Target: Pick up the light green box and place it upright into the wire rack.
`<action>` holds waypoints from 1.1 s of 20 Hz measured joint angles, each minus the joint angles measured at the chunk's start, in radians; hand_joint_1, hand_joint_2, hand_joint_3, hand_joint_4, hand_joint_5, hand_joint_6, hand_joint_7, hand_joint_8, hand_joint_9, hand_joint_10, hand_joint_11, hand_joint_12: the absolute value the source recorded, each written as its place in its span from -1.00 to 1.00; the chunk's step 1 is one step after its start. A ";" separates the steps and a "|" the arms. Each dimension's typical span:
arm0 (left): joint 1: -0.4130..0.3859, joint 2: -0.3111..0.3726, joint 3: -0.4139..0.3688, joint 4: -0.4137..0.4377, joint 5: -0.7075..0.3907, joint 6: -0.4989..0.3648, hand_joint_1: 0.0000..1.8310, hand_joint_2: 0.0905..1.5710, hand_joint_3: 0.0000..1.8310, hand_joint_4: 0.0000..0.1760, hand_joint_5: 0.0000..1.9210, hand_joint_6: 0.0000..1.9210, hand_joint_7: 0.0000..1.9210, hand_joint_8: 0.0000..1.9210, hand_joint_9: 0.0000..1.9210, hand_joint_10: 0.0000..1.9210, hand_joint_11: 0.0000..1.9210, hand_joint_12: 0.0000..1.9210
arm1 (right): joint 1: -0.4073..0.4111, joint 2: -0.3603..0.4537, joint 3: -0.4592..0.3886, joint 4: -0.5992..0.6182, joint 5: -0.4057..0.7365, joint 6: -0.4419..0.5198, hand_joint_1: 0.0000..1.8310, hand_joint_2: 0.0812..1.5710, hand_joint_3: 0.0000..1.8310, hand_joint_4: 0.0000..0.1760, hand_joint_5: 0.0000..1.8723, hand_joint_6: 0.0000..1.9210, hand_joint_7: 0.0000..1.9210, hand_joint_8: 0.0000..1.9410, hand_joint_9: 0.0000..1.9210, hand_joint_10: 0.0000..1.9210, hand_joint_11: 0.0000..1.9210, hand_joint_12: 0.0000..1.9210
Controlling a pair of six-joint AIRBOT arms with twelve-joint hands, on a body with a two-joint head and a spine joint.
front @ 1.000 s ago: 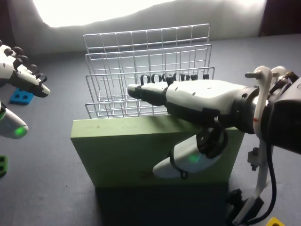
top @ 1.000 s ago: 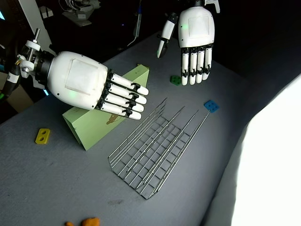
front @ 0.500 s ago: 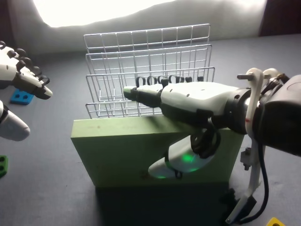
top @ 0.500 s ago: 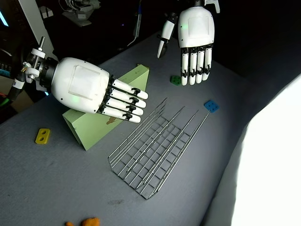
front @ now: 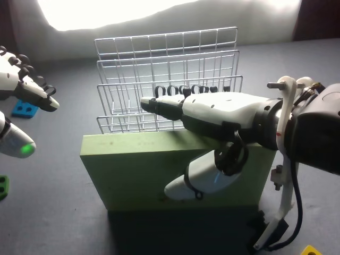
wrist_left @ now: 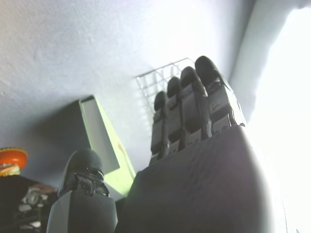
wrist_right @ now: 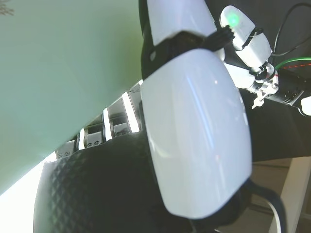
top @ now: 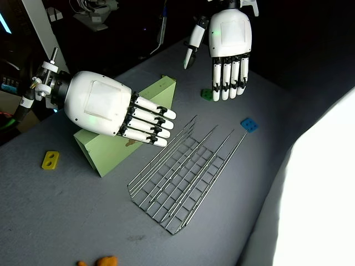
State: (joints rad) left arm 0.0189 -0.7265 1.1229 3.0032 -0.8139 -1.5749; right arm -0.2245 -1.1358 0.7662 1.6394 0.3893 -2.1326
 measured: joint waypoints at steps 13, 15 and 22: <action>0.000 0.000 -0.002 0.000 0.000 0.000 -0.88 0.42 -1.00 -1.00 -0.76 -0.99 -0.74 -1.00 -0.77 -0.99 -1.00 -0.33 | 0.003 0.000 0.000 0.000 0.000 0.000 0.13 0.18 -1.00 -1.00 -1.00 -1.00 -1.00 -1.00 -1.00 -1.00 -1.00 -1.00; 0.000 0.000 -0.002 0.000 0.000 0.000 -0.88 0.42 -1.00 -1.00 -0.76 -0.99 -0.74 -1.00 -0.77 -0.99 -1.00 -0.33 | 0.003 0.000 0.000 0.000 0.000 0.000 0.13 0.18 -1.00 -1.00 -1.00 -1.00 -1.00 -1.00 -1.00 -1.00 -1.00 -1.00; 0.000 0.000 -0.002 0.000 0.000 0.000 -0.87 0.43 -1.00 -1.00 -0.80 -1.00 -0.79 -1.00 -0.80 -1.00 -1.00 -0.42 | 0.003 0.000 0.000 0.000 0.002 0.000 0.10 0.21 -1.00 -1.00 -1.00 -1.00 -1.00 -1.00 -1.00 -1.00 -1.00 -1.00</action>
State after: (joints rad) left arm 0.0189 -0.7265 1.1206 3.0032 -0.8135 -1.5749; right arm -0.2214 -1.1358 0.7662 1.6390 0.3916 -2.1323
